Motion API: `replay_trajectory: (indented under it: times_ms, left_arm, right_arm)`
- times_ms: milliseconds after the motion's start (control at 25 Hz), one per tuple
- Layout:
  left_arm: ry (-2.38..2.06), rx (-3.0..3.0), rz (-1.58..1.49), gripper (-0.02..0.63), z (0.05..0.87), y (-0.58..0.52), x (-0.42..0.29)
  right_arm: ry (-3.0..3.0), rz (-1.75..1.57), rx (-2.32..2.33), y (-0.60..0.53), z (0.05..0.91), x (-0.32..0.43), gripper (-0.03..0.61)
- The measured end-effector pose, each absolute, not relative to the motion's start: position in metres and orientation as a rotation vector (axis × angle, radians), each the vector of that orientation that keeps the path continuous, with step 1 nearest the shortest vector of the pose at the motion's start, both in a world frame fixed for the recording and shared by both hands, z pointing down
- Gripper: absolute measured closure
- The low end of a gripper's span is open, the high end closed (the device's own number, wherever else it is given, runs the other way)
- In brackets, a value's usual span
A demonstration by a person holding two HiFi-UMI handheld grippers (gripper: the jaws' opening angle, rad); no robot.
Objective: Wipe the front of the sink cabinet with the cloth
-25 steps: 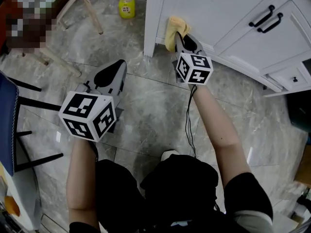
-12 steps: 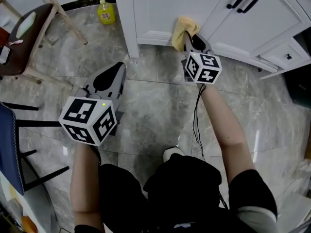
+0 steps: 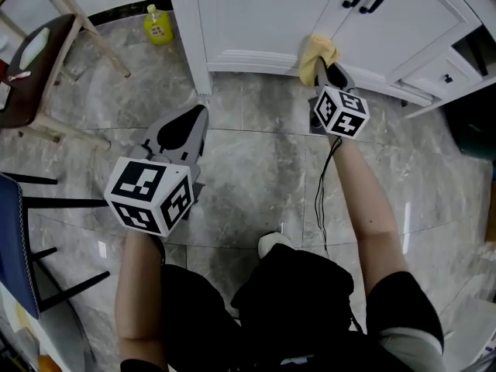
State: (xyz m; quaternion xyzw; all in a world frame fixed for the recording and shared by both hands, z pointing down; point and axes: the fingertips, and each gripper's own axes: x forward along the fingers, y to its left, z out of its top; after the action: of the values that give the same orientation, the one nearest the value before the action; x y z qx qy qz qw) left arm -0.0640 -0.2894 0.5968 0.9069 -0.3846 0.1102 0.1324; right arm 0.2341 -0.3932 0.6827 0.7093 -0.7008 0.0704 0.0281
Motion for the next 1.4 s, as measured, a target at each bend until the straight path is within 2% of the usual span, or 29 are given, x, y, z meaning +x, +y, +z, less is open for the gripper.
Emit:
replay_trajectory:
  times_ms: [320,600,1040,1400]
  left_arm:
    - [-1.131,2.621,0.298,0.598,0.609,-0.265,-0.095]
    - [-1.251,2.579,0.328,0.598,0.593,-0.248,-0.150]
    - [-1.462,2.415,0.330,0.598,0.497,-0.220,-0.216]
    - [-1.606,2.177,0.231,0.598,0.352,-0.159,-0.287]
  right_arm:
    - [-2.089,0.199,2.230,-0.369,0.675,0.246,0.515]
    - [-2.205,0.201,2.082,-0.353,0.652,0.179,0.515]
    - [-2.330,0.390,1.627,-0.328,0.567,0.048,0.515]
    - [-2.358,0.431,1.402,-0.272,0.416,-0.035,0.515]
